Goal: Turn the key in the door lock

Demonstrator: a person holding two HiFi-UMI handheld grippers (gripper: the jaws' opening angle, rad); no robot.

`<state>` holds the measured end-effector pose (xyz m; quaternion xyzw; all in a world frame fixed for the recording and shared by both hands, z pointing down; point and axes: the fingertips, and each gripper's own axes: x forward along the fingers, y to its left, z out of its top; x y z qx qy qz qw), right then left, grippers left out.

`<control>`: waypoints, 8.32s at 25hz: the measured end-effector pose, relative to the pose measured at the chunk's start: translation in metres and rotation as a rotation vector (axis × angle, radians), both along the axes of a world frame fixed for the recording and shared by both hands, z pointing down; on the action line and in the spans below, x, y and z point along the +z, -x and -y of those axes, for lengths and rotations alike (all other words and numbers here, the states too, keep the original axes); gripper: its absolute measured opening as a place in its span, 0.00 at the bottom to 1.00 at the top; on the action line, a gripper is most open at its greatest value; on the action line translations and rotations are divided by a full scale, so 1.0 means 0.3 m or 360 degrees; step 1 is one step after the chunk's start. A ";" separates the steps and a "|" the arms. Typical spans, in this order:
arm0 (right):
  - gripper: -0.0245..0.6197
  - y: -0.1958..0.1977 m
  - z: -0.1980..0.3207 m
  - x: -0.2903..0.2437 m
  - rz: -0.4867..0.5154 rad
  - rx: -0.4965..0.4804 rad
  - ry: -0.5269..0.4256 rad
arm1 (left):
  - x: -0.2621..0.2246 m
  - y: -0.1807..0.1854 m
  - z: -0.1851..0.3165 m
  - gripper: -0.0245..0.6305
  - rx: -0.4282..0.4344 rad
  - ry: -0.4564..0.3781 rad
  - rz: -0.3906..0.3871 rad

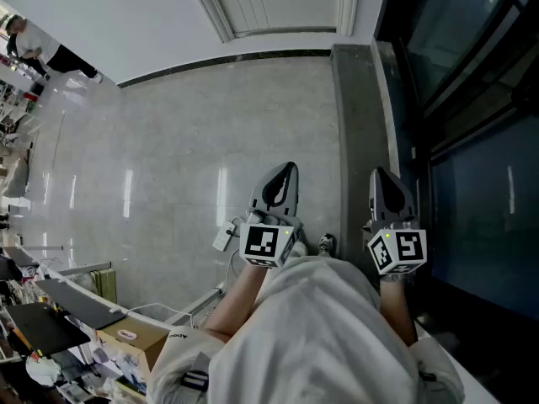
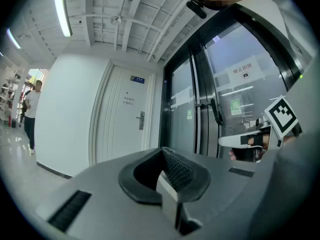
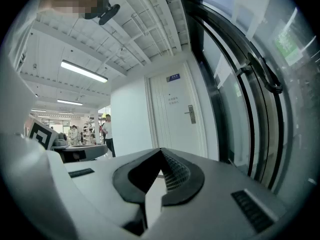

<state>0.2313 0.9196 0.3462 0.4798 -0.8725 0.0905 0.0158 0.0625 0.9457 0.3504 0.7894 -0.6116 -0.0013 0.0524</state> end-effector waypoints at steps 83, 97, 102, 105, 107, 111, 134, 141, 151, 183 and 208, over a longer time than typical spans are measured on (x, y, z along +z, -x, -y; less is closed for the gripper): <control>0.04 0.268 1.055 0.085 -0.0027 0.0178 0.0064 | 0.043 0.302 1.078 0.05 0.0020 -0.0010 -0.0040; 0.04 0.227 1.496 0.098 -0.0016 0.0133 0.0075 | 0.033 0.255 1.515 0.05 -0.0006 -0.0004 -0.0008; 0.04 0.183 1.657 0.103 -0.0002 0.0126 0.0079 | 0.017 0.202 1.644 0.05 -0.0011 -0.0021 0.0017; 0.04 0.188 1.741 0.087 -0.0004 0.0073 0.0055 | 0.009 0.194 1.703 0.05 -0.0056 -0.0030 0.0023; 0.04 0.195 1.795 0.077 -0.0022 0.0031 0.0020 | 0.002 0.192 1.746 0.05 -0.0090 -0.0050 0.0030; 0.04 0.210 1.882 0.079 -0.0026 -0.0005 0.0015 | -0.003 0.203 1.797 0.05 -0.0144 -0.0061 0.0027; 0.04 0.409 2.381 0.088 -0.0137 0.0109 0.0021 | 0.027 0.402 2.380 0.05 -0.0037 -0.0068 -0.0061; 0.04 0.525 2.507 0.053 -0.0115 0.0135 -0.0021 | 0.019 0.488 2.545 0.05 0.0057 -0.0074 -0.0069; 0.04 0.599 2.629 0.096 -0.0132 0.0238 0.0013 | 0.052 0.562 2.701 0.05 0.0138 -0.0056 -0.0083; 0.04 0.463 3.390 0.145 -0.0166 0.0212 0.0087 | 0.068 0.424 3.429 0.05 0.0136 0.0010 -0.0017; 0.04 0.509 3.775 -0.061 -0.0783 0.0063 -0.0351 | -0.048 0.342 3.814 0.05 0.0159 -0.0114 -0.0051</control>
